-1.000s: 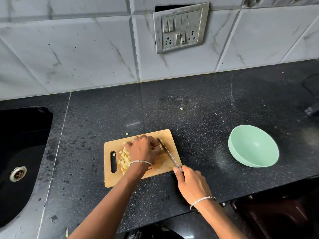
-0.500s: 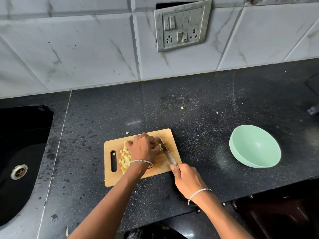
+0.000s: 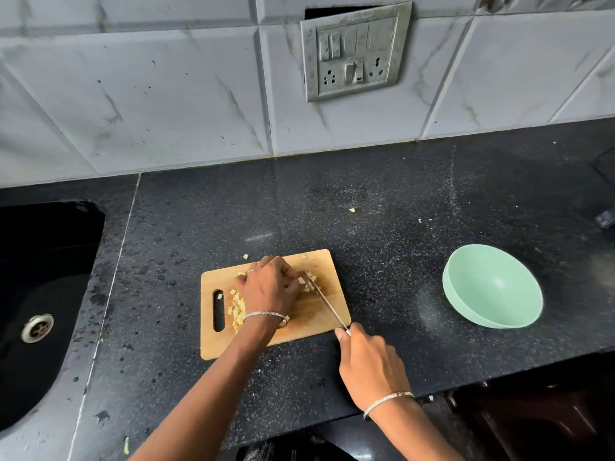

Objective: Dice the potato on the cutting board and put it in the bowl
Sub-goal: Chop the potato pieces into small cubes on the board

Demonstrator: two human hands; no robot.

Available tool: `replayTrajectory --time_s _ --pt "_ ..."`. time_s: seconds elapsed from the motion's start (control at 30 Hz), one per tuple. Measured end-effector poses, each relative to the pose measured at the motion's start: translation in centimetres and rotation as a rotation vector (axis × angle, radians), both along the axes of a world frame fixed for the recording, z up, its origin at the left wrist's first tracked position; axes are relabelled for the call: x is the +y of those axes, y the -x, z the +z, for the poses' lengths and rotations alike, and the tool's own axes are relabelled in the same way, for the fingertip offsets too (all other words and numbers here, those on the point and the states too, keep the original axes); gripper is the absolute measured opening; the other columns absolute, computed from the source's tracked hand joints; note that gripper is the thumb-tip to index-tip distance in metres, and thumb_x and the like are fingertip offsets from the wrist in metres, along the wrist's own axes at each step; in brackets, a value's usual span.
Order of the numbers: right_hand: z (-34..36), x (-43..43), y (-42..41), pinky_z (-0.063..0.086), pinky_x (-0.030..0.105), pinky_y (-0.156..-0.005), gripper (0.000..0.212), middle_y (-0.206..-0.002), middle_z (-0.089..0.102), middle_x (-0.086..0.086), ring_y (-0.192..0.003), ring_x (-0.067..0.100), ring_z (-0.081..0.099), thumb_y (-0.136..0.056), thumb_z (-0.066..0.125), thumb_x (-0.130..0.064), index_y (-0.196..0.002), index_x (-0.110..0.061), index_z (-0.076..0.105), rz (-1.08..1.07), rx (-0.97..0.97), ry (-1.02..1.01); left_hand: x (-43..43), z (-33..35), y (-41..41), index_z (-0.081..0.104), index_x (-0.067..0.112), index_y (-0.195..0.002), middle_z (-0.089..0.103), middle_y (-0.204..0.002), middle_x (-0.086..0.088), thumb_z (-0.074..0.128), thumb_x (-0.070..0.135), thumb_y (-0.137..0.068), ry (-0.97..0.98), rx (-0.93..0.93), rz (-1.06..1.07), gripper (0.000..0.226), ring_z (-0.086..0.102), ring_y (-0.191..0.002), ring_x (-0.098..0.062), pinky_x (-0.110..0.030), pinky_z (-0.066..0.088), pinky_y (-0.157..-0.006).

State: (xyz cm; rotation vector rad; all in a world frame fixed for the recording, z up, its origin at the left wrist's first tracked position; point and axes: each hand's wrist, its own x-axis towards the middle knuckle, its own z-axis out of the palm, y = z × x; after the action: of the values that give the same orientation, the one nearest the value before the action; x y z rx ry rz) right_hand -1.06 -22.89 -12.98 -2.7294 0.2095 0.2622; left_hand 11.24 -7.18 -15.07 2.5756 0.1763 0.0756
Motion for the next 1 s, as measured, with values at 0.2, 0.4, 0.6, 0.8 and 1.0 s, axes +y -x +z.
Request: replayTrajectory --time_s 0.2,0.4,0.6,0.8,1.0 --pt "0.3 -0.8 -1.9 0.035 0.037 -0.060 0.037 -0.096 0.066 0.012 -0.092 0.037 0.063 -0.102 0.027 -0.047 -0.093 -0.019 0.049 -0.062 -0.011 -0.050 -1.0 0.9 -0.3 0.071 0.038 -0.098 0.065 -0.101 0.011 0.062 0.035 -0.087 -0.120 -0.010 -0.120 0.014 0.052 -0.101 -0.017 -0.039 0.028 -0.081" --pt "0.0 -1.4 -2.5 0.037 0.038 -0.064 0.035 -0.095 0.065 0.011 -0.092 0.037 0.062 -0.101 0.027 -0.049 -0.084 -0.023 0.043 -0.111 0.030 -0.106 -1.5 0.8 -1.4 0.071 0.038 -0.092 0.063 -0.100 0.012 0.063 0.040 -0.086 -0.151 0.005 -0.145 0.010 0.051 -0.103 -0.017 -0.039 0.029 -0.083" --pt "-0.5 -1.6 -2.5 0.038 0.038 -0.065 0.036 -0.093 0.065 0.010 -0.090 0.037 0.061 -0.101 0.029 -0.050 -0.080 -0.023 0.043 -0.124 0.075 -0.139 -1.9 1.1 -2.9 0.071 0.036 -0.091 0.060 -0.098 0.011 0.063 0.042 -0.087 -0.222 0.005 -0.234 0.010 0.051 -0.101 -0.017 -0.036 0.022 -0.077" --pt "-0.3 -1.4 -2.9 0.039 0.038 -0.064 0.036 -0.095 0.065 0.010 -0.091 0.036 0.062 -0.100 0.029 -0.050 -0.080 -0.024 0.042 -0.131 0.092 -0.142 -2.0 0.7 -3.1 0.072 0.032 -0.091 0.064 -0.098 0.010 0.056 0.038 -0.092 -0.151 -0.022 -0.158 0.017 0.053 -0.100 -0.018 -0.038 0.023 -0.078" --pt "0.0 -1.2 -3.3 0.041 0.037 -0.064 0.038 -0.094 0.064 0.008 -0.089 0.035 0.063 -0.100 0.030 -0.051 -0.080 -0.023 0.044 -0.107 0.119 -0.132 -1.6 0.6 -2.7 0.072 0.035 -0.087 0.066 -0.098 0.013 0.065 0.037 -0.085 -0.163 0.017 -0.153 0.008 0.053 -0.102 -0.017 -0.039 0.025 -0.081"
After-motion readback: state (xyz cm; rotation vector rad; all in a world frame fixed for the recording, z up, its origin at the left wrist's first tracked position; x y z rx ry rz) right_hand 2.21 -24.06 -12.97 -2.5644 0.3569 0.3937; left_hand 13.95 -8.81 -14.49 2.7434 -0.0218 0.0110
